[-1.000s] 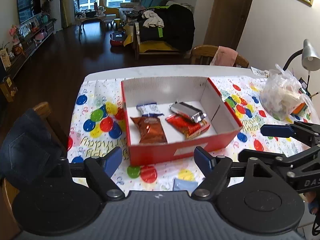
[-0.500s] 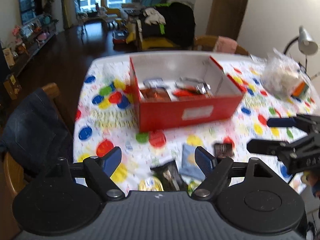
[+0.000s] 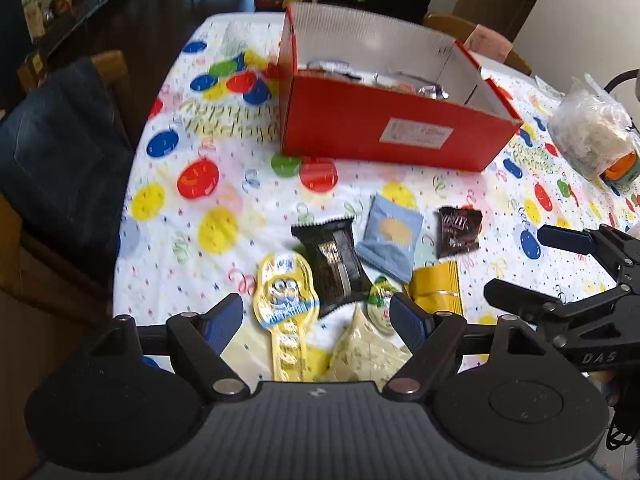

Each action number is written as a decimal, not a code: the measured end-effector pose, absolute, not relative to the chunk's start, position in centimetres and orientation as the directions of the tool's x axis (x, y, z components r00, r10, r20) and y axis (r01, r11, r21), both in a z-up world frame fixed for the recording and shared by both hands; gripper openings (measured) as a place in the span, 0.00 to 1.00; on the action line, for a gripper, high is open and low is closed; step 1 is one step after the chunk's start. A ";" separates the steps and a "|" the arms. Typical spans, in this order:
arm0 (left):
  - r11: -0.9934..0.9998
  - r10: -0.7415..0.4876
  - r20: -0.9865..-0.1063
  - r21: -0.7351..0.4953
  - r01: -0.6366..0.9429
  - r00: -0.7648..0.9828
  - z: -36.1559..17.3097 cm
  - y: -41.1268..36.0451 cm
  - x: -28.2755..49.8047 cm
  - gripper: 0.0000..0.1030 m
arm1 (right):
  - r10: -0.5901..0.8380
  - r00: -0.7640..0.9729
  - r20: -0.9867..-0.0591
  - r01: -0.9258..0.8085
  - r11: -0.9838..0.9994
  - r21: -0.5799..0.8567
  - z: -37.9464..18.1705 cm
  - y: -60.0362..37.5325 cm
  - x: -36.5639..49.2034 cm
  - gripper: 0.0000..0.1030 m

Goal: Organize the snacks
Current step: 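Grasp the cream bread bag with the left tool while the right tool grasps the yellow wafer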

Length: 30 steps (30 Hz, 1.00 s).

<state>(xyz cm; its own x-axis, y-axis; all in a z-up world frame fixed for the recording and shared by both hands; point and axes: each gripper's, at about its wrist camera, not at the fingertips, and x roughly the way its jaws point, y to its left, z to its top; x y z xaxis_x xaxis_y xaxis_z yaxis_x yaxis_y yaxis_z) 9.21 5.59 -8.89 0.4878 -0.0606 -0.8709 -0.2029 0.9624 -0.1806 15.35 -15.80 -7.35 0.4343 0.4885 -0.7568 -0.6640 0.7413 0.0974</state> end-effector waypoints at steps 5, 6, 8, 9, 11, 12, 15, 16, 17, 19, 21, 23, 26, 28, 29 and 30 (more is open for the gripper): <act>0.945 -0.083 -0.892 -0.212 -0.250 0.445 -10.0 4.9 9.5 0.78 | 0.486 0.349 -0.801 -0.762 0.645 0.060 -9.0 -14.7 15.4 0.95; 0.940 -0.087 -0.895 -0.220 -0.262 0.437 -10.3 4.8 9.5 0.78 | 0.484 0.333 -0.809 -0.785 0.618 0.046 -9.3 -14.4 15.4 0.95; 0.925 -0.099 -0.903 -0.238 -0.295 0.418 -10.9 4.6 9.7 0.78 | 0.489 0.285 -0.824 -0.828 0.558 0.045 -10.0 -13.9 15.5 0.91; 0.915 -0.111 -0.906 -0.254 -0.315 0.409 -11.2 4.7 9.7 0.78 | 0.486 0.264 -0.833 -0.848 0.528 0.039 -10.3 -13.6 15.5 0.90; 0.882 -0.140 -0.909 -0.294 -0.367 0.393 -11.9 4.9 9.8 0.78 | 0.482 0.235 -0.844 -0.888 0.460 0.016 -10.7 -13.1 15.5 0.90; 0.863 -0.151 -0.910 -0.311 -0.398 0.385 -12.3 5.1 9.7 0.78 | 0.481 0.224 -0.848 -0.904 0.427 0.003 -11.0 -12.9 15.5 0.90; 0.807 -0.174 -0.917 -0.342 -0.482 0.358 -13.3 5.6 9.6 0.78 | 0.478 0.192 -0.857 -0.941 0.338 -0.023 -11.5 -12.2 15.9 0.89; 0.791 -0.174 -0.920 -0.342 -0.507 0.350 -13.5 5.6 9.6 0.78 | 0.479 0.180 -0.859 -0.950 0.310 -0.026 -11.6 -12.1 16.1 0.86; 0.771 -0.177 -0.922 -0.347 -0.534 0.343 -13.7 5.6 9.6 0.78 | 0.479 0.165 -0.862 -0.959 0.284 -0.026 -11.7 -11.9 16.3 0.85; 0.739 -0.190 -0.922 -0.360 -0.569 0.338 -13.8 5.6 9.6 0.78 | 0.485 0.136 -0.864 -0.970 0.244 -0.015 -11.7 -11.7 16.9 0.85; 0.711 -0.196 -0.921 -0.370 -0.598 0.336 -13.9 5.3 9.8 0.78 | 0.489 0.101 -0.867 -0.977 0.214 0.006 -11.9 -11.5 17.3 0.83; 0.678 -0.207 -0.923 -0.375 -0.633 0.325 -14.2 5.2 9.9 0.78 | 0.486 0.081 -0.870 -0.981 0.192 0.016 -12.2 -11.2 17.7 0.82; 0.632 -0.211 -0.929 -0.366 -0.682 0.303 -14.8 5.1 9.9 0.78 | 0.478 0.058 -0.877 -0.984 0.178 0.032 -12.8 -10.9 18.1 0.77; 0.611 -0.213 -0.931 -0.363 -0.703 0.295 -15.1 5.0 9.8 0.78 | 0.473 0.040 -0.880 -0.985 0.168 0.046 -13.1 -10.9 18.2 0.73; 0.602 -0.213 -0.933 -0.360 -0.713 0.291 -15.3 5.0 9.8 0.78 | 0.476 0.035 -0.879 -0.986 0.162 0.049 -13.1 -10.9 18.3 0.72; 0.594 -0.214 -0.934 -0.358 -0.720 0.288 -15.5 5.0 9.8 0.78 | 0.479 0.030 -0.877 -0.986 0.157 0.053 -13.1 -11.0 18.3 0.71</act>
<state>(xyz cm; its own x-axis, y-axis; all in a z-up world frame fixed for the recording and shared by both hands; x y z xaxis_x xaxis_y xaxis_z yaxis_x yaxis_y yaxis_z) 9.77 4.98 -15.51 0.2878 -0.2137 -0.9335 -0.7203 0.5941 -0.3581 18.25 -11.00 -13.09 0.0296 0.4795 -0.8770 -0.9861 0.1575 0.0529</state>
